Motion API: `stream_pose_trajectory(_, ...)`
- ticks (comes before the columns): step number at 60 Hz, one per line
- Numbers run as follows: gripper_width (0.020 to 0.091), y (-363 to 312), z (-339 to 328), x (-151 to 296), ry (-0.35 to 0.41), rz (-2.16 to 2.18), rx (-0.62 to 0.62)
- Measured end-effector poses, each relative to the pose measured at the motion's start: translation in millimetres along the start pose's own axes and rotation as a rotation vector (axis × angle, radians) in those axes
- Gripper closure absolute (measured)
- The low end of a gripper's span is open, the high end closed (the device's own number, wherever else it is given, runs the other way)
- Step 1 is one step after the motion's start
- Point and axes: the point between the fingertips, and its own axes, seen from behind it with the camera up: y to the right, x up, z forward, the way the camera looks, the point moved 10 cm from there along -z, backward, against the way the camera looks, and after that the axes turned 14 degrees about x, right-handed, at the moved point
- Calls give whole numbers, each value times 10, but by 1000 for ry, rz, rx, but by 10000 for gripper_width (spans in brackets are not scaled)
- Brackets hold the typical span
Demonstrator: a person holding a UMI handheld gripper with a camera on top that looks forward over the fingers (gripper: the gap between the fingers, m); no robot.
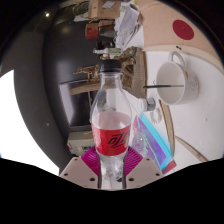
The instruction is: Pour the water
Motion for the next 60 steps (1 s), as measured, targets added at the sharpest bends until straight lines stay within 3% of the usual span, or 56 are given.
stream_pose_trajectory(6, 840, 53, 35, 10, 56, 109, -10)
stream_pose_trajectory(29, 842, 222, 104, -1, 124, 422, 48)
stream_pose_trajectory(35, 840, 239, 77, -21, 105, 397, 30)
stream_pose_trajectory(47, 840, -71, 12, 0, -33, -15, -5)
stream_pose_trajectory(60, 839, -800, -151, 502, -101, -655, 13)
